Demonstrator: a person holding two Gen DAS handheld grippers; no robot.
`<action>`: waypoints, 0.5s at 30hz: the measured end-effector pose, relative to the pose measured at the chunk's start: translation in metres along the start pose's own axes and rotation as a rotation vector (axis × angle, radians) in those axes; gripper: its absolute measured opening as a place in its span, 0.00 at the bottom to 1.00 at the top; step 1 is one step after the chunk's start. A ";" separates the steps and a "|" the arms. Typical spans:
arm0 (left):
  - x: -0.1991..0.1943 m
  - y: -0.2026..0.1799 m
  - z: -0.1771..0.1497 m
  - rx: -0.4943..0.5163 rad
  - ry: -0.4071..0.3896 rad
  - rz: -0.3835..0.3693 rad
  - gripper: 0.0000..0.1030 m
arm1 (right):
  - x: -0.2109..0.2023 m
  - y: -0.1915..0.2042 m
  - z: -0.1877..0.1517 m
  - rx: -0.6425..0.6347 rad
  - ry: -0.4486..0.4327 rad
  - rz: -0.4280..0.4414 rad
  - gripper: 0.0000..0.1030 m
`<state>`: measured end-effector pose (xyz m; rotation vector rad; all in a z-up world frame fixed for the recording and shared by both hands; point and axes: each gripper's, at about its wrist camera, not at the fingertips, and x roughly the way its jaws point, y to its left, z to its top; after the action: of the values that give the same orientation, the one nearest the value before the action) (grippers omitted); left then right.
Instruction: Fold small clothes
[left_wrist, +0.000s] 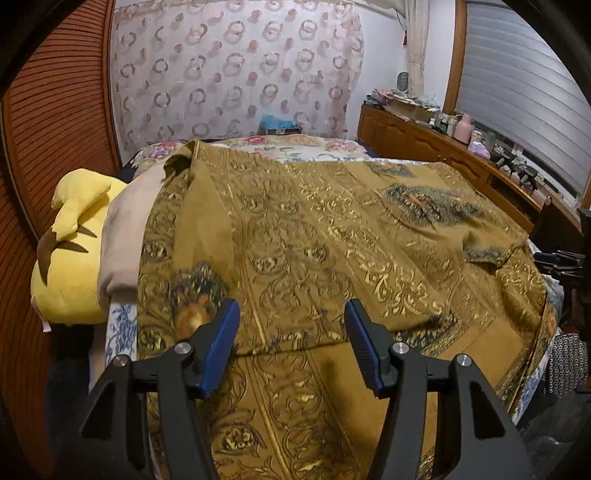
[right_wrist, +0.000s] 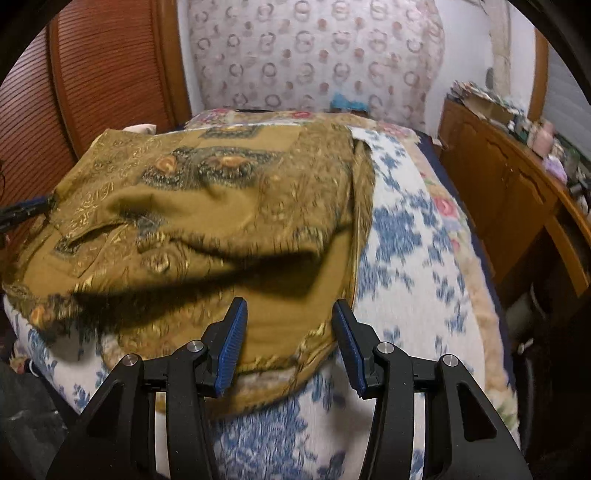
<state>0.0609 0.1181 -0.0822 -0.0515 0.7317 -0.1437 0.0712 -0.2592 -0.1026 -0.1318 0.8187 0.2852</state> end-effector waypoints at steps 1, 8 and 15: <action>-0.001 0.000 -0.002 -0.004 -0.002 0.000 0.56 | 0.000 0.000 -0.003 0.004 0.002 -0.001 0.47; -0.009 0.004 -0.013 -0.024 -0.007 0.015 0.56 | -0.002 0.004 -0.008 -0.013 -0.005 0.054 0.09; -0.018 0.006 -0.019 -0.023 -0.018 0.041 0.56 | -0.049 -0.020 -0.001 0.030 -0.129 0.043 0.03</action>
<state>0.0359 0.1272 -0.0846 -0.0594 0.7160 -0.0962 0.0446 -0.2880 -0.0666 -0.0668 0.6978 0.3180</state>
